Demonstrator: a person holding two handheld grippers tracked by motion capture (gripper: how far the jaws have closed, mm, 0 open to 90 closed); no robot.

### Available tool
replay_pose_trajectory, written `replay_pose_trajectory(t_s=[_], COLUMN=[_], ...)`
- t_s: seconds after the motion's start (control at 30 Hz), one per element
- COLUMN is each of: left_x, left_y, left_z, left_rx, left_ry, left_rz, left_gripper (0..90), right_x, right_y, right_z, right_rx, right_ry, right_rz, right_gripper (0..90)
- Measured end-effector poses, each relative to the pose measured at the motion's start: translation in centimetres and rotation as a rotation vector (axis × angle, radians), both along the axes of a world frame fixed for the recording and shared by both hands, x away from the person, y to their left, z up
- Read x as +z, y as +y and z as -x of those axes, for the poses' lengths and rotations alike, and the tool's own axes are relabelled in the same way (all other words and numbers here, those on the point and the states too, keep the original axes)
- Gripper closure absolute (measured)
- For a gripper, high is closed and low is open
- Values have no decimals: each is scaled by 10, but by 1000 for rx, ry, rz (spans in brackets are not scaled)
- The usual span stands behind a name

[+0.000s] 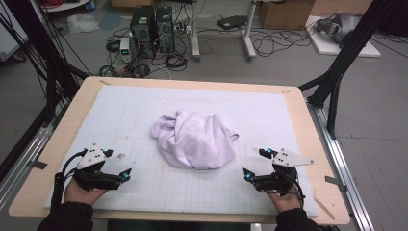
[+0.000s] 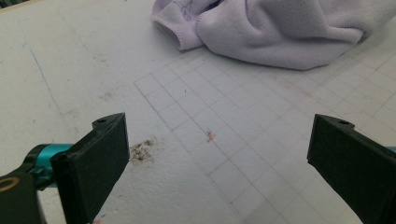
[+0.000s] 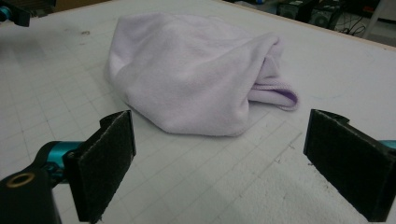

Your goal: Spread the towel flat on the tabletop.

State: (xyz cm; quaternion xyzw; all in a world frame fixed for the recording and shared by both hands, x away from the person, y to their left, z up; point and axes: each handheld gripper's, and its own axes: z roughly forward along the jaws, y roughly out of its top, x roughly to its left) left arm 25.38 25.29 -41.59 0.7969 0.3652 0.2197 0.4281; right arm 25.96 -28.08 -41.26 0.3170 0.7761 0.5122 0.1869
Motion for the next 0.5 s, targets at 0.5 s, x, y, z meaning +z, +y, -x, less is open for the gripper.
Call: replay_pose_trajectory(t_s=[0.5], left_x=[1], left_y=[0], left_z=[2], left_rx=[9], left_ry=[-5], left_rz=[8], left_gripper=[61], right_x=[28], right_y=[20], right_z=[-29], right_rx=[39], right_ry=[39], right_rz=[-47], right_gripper=[96])
